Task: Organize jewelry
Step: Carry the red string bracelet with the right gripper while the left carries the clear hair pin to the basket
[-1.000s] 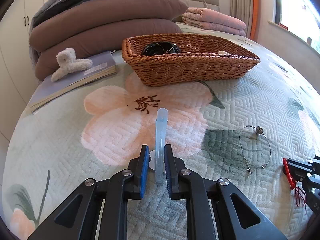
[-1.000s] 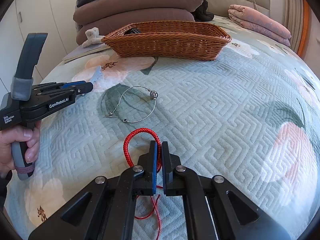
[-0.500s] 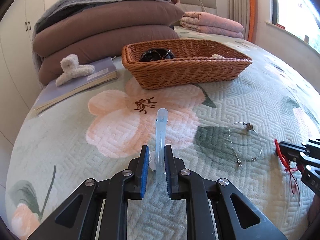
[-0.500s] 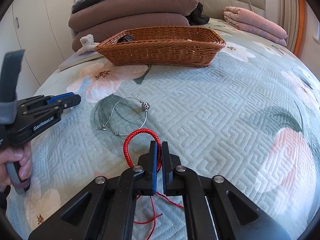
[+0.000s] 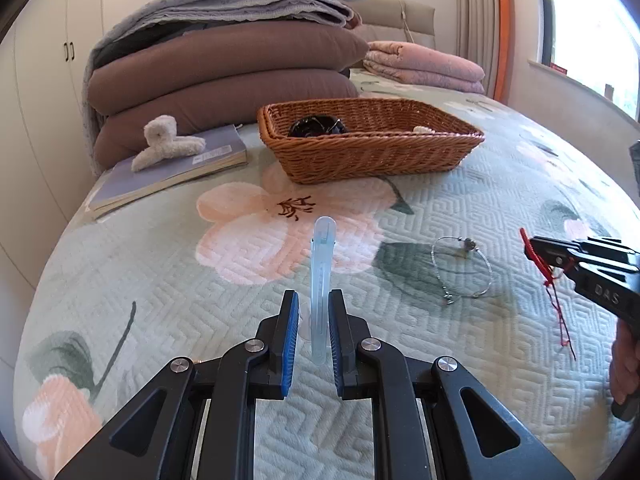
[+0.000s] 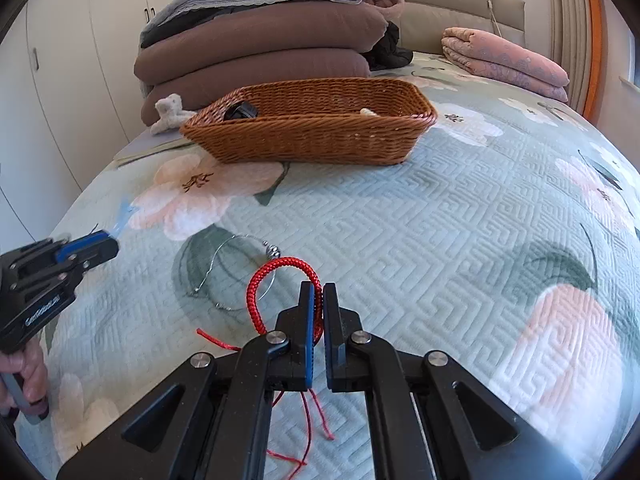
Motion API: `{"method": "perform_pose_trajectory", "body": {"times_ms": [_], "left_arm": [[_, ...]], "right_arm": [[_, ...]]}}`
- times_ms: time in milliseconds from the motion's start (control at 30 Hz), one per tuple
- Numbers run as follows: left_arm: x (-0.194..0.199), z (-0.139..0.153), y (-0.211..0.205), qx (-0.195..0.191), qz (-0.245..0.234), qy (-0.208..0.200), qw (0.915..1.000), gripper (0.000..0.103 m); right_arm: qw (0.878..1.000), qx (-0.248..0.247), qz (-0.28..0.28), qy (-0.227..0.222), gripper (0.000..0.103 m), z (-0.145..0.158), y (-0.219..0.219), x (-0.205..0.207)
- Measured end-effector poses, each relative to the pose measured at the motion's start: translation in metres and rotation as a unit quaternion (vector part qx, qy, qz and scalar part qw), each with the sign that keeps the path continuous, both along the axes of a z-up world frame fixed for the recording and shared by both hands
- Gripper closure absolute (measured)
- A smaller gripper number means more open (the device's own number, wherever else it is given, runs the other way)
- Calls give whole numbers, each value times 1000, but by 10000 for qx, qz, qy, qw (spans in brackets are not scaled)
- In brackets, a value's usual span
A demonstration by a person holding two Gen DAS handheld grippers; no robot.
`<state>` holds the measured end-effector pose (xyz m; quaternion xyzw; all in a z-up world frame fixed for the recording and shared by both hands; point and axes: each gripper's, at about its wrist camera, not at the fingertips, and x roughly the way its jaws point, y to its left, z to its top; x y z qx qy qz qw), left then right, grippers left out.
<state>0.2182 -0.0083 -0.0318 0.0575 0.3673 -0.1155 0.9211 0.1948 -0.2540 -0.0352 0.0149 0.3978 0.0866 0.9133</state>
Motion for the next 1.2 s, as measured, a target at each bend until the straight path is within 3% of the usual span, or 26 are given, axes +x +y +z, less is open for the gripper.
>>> {"method": "perform_pose_trajectory", "body": {"times_ms": [500,1200], "left_arm": [[3,30,-22,-101,-86,-421,9990,88],[97,63,-63,-235,61,-756,9968,89]], "right_arm": [[9992,-39,-77,-384,99,34,-14,33],[9970,-72,-53,-763,99,83,-17,128]]}}
